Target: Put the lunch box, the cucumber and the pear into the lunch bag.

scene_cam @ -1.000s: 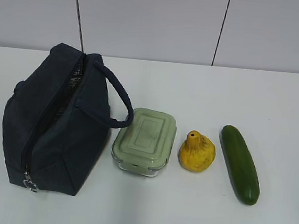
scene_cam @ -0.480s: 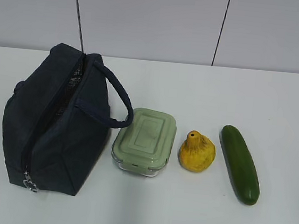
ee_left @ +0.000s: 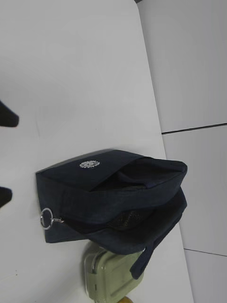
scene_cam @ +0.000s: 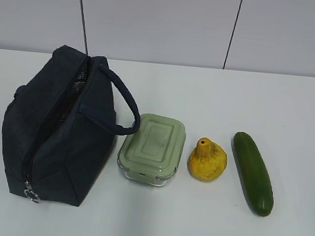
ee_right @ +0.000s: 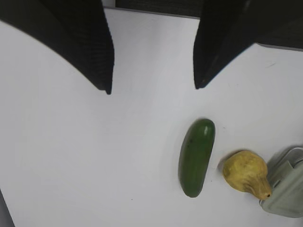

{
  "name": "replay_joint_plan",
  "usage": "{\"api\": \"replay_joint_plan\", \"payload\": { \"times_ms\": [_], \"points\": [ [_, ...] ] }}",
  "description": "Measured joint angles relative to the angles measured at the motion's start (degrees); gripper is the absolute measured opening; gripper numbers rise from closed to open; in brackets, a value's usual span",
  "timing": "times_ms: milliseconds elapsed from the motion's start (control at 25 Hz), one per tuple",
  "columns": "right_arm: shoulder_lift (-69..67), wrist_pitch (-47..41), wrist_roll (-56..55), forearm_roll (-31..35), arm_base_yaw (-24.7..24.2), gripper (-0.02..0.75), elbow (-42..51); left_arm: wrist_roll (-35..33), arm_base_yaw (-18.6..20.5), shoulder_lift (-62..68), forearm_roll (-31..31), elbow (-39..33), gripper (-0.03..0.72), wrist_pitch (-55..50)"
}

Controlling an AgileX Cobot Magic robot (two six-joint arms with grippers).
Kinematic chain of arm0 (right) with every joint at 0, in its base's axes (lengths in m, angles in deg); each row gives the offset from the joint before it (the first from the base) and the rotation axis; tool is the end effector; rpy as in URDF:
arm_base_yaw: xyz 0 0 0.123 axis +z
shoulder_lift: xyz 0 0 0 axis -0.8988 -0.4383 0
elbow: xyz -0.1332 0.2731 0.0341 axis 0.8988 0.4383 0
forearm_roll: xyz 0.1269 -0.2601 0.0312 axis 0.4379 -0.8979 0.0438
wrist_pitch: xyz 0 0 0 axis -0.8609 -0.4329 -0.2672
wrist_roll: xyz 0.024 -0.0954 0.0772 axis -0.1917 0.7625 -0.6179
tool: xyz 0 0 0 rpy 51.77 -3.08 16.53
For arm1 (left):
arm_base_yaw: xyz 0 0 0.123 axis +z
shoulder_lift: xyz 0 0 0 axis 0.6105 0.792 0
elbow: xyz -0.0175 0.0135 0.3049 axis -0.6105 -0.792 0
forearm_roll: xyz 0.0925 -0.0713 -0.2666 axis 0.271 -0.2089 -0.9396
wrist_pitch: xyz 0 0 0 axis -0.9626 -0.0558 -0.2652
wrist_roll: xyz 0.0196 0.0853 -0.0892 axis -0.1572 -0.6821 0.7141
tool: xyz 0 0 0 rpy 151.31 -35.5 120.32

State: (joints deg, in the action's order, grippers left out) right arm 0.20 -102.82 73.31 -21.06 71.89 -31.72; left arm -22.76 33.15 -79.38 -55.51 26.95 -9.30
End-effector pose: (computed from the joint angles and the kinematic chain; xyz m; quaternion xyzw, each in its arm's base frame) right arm 0.0331 -0.0065 0.2713 -0.0501 0.8684 -0.0111 0.4933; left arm 0.0284 -0.0115 0.2858 0.1198 0.8486 -0.0111 0.5151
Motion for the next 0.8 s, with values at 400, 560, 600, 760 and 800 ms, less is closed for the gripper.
{"api": "replay_joint_plan", "payload": {
  "times_ms": [400, 560, 600, 760, 800],
  "points": [
    [-3.0, 0.4, 0.1, 3.6, 0.0, 0.424, -1.7, 2.8, 0.0, 9.6, -5.3, 2.3, 0.246, 1.5],
    [-11.9, 5.7, 0.2, 7.8, 0.0, 0.424, -2.9, 1.9, 0.0, 19.6, -13.2, 4.0, 0.257, 5.0],
    [-13.9, 7.2, 0.2, 8.5, 0.0, 0.424, -3.1, 0.9, 0.0, 21.7, -15.3, 4.3, 0.257, 6.0],
    [-23.1, 12.4, 0.2, 12.9, 0.0, 0.424, -3.7, -4.1, 0.0, 32.0, -21.4, 5.9, 0.276, 7.8],
    [-25.6, 13.4, 0.2, 13.3, 0.0, 0.424, -4.0, -5.1, 0.0, 34.7, -22.6, 6.3, 0.293, 8.3]
  ]
}}
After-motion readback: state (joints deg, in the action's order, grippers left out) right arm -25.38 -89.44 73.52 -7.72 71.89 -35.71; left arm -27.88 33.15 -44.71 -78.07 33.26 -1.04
